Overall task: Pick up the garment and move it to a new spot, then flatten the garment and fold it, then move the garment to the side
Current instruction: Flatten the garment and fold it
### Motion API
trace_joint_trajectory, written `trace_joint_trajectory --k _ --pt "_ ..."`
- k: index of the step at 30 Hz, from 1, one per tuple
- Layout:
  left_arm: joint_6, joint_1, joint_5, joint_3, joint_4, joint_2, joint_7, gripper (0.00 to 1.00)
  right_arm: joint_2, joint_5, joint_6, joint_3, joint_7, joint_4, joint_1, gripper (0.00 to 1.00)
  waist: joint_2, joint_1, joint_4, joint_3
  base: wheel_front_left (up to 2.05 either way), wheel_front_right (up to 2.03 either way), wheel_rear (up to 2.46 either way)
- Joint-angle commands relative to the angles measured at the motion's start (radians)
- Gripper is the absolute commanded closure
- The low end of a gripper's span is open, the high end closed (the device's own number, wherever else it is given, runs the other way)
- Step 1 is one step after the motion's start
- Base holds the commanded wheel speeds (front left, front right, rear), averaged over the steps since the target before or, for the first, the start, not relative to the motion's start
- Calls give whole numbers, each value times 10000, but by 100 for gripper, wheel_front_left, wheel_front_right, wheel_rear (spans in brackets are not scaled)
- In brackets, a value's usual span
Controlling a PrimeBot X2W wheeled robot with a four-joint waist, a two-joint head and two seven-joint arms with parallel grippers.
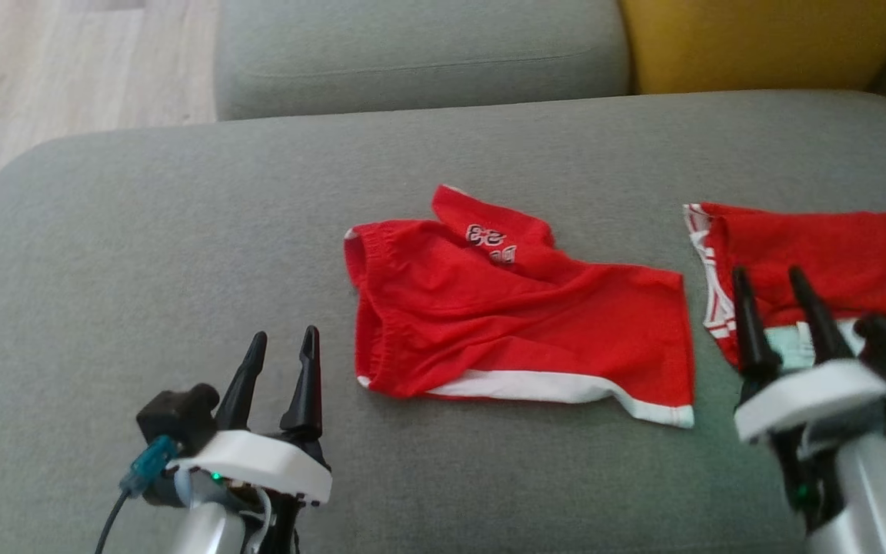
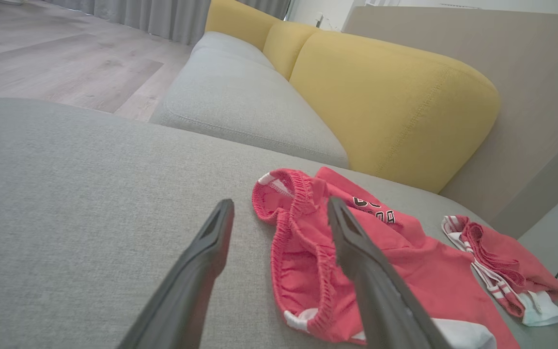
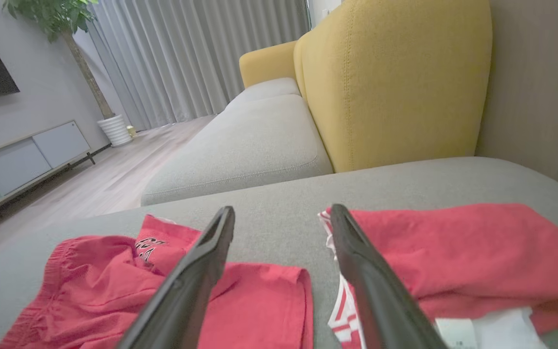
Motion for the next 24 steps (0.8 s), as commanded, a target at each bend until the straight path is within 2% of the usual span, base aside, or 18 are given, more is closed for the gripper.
trace_joint_trajectory --k 1,7,15,18,24 --pt "5 -176 32 354 -386 77 -124 0 109 -158 35 160 -116 -581 72 0 0 0 -118 -43 0 0 0" --pt "-27 -83 -35 282 -432 77 -124 0 745 -729 35 235 -40 -1331 1512 0 0 0 -285 -47 0 0 0" --pt "-186 -84 108 122 -303 77 -124 0 955 -943 35 349 59 -1509 1647 0 0 0 -410 47 0 0 0" --pt "-431 -234 652 -229 206 153 -124 0 983 -976 35 339 106 -1571 1521 0 0 0 -503 214 0 0 0" --pt "-760 -842 2022 -1225 1274 735 -124 0 1029 -915 35 88 151 -1522 1372 0 0 0 -654 561 0 0 0"
